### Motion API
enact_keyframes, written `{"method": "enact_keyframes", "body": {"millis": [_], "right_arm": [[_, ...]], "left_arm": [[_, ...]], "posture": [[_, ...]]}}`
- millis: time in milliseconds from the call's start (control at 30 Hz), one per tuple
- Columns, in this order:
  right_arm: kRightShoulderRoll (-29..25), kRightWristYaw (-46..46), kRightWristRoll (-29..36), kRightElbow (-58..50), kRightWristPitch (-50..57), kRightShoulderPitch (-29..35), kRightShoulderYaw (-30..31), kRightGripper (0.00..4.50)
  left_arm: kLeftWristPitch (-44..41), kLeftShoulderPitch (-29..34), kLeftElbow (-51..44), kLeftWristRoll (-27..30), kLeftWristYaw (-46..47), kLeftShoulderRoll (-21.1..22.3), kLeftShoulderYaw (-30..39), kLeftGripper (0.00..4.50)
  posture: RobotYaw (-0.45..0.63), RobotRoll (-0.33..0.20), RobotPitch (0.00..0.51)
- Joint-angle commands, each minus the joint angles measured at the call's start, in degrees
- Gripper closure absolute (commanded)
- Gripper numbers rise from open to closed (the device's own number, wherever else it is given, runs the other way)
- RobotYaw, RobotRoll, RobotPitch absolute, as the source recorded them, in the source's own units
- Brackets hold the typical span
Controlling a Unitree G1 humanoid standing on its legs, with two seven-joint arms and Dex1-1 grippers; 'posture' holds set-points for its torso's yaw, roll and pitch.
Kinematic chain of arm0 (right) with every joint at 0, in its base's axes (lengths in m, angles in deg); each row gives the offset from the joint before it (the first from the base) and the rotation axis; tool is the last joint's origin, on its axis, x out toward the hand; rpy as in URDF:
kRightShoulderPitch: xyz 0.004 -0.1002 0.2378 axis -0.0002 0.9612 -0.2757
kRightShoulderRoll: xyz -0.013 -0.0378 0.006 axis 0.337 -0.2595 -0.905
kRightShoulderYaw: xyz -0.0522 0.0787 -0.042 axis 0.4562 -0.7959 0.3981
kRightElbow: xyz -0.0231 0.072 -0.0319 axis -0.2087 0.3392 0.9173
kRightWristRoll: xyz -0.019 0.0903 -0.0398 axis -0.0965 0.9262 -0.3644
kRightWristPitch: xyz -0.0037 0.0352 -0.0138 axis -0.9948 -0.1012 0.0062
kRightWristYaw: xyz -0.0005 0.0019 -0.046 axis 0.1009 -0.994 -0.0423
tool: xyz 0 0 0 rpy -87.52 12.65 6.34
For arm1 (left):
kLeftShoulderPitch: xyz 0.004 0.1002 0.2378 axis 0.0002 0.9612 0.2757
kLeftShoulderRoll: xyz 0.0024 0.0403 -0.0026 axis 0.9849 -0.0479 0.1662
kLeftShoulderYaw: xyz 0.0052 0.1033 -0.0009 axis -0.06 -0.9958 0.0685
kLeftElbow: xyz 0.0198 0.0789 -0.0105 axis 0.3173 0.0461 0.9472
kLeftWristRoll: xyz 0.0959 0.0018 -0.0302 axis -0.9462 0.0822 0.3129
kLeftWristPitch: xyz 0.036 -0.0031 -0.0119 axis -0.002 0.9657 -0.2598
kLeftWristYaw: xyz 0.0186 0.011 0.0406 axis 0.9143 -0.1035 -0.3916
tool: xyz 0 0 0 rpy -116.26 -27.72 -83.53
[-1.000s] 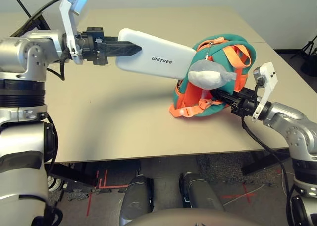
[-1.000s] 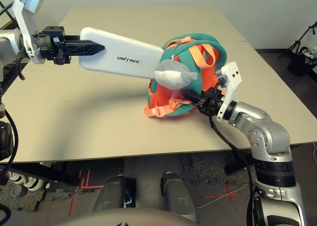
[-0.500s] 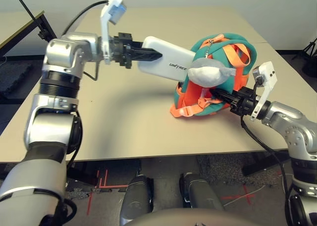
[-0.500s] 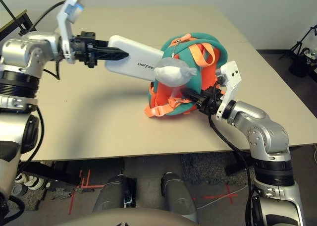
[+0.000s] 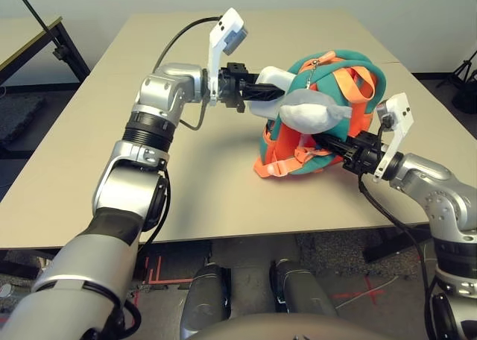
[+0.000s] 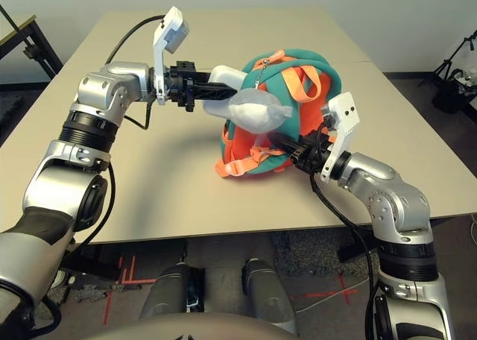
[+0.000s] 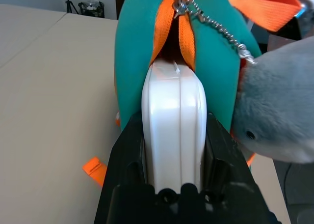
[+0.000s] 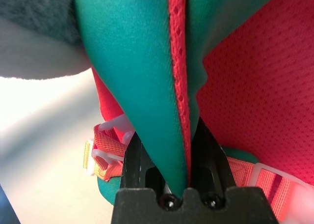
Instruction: Put the pencil case into the backpack and zip it.
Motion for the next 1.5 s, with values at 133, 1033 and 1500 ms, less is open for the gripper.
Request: {"method": "enact_keyframes", "body": {"millis": [133,1033,1500], "right_arm": [[0.7,-0.2,1.2,-1.9,0.5,-0.2,1.7,4.07],[0.6,-1.1,0.6,0.6,-0.7,-1.4,2.9,4.07],[0.7,-1.4,0.5,1.9,-1.2,-2.0,3.5,4.07]], "left_arm": [[1.1,-0.5,0.4,-1.0,0.0,-1.8,-0.2,2.14],[-17.5,5.2,-22.0,7.2,-4.9,16.1,3.1,0.00],[-23.8,10.6,-30.9,10.9,-2.7,22.7,3.9,0.35]], "posture": [[-0.15,0.000,0.023],[-0.11,0.000,0.026],[-0.10,0.000,0.025]]}}
